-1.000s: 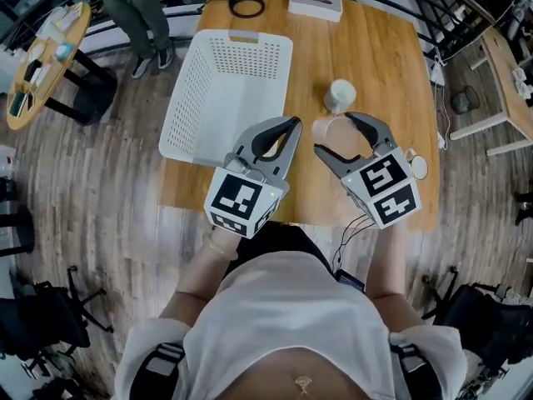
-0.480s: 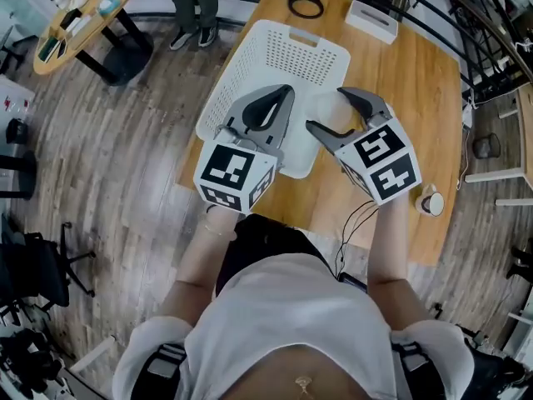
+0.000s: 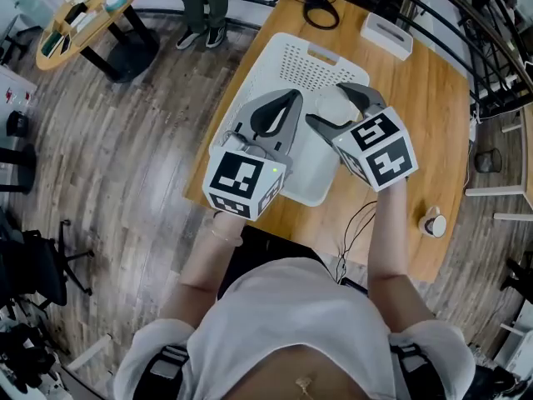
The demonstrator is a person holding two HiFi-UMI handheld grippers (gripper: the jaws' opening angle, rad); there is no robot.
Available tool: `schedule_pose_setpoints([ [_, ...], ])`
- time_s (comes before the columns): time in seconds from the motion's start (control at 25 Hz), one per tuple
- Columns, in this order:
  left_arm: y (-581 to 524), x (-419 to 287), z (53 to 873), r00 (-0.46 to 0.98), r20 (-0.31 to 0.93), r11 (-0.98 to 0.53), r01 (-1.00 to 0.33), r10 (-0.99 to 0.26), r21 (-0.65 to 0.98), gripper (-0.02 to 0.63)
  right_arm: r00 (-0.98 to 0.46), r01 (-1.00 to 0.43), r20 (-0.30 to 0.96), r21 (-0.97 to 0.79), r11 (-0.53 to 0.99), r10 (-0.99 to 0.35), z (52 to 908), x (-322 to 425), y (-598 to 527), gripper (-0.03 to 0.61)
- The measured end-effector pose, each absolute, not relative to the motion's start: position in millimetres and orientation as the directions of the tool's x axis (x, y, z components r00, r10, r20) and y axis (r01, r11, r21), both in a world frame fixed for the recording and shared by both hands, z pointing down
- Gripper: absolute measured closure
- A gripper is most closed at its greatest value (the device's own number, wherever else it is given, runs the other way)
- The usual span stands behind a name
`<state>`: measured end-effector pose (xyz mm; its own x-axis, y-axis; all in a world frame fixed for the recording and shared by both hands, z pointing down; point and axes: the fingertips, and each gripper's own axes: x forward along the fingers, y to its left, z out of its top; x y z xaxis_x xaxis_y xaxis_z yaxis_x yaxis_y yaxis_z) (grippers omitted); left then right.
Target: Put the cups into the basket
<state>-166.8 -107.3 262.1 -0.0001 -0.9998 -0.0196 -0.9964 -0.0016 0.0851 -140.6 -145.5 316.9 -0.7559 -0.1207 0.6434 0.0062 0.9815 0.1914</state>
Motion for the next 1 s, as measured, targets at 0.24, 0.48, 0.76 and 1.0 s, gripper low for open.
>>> schedule_pose_setpoints([
  [0.24, -116, -172, 269, 0.03, -0.028, -0.034, -0.99, -0.999, 0.14, 0.606, -0.726, -0.008, 0.679, 0.147, 0.989, -0.107, 334, -171, -176, 0.239],
  [0.48, -122, -170, 279, 0.071, -0.014, -0.072, -0.982, -0.997, 0.174, 0.606, -0.674, 0.029, 0.736, 0.115, 0.993, -0.066, 356, -202, -195, 0.239],
  [0.76, -141, -183, 296, 0.086, 0.026, -0.08, -0.98, -0.996, 0.183, 0.606, -0.611, 0.106, 0.79, 0.006, 0.994, 0.06, 390, -242, -197, 0.239],
  [1.0, -142, -189, 319, 0.091, 0.065, -0.076, -0.978, -0.994, 0.196, 0.606, -0.54, 0.112, 0.836, -0.05, 0.992, 0.103, 434, -257, -197, 0.239],
])
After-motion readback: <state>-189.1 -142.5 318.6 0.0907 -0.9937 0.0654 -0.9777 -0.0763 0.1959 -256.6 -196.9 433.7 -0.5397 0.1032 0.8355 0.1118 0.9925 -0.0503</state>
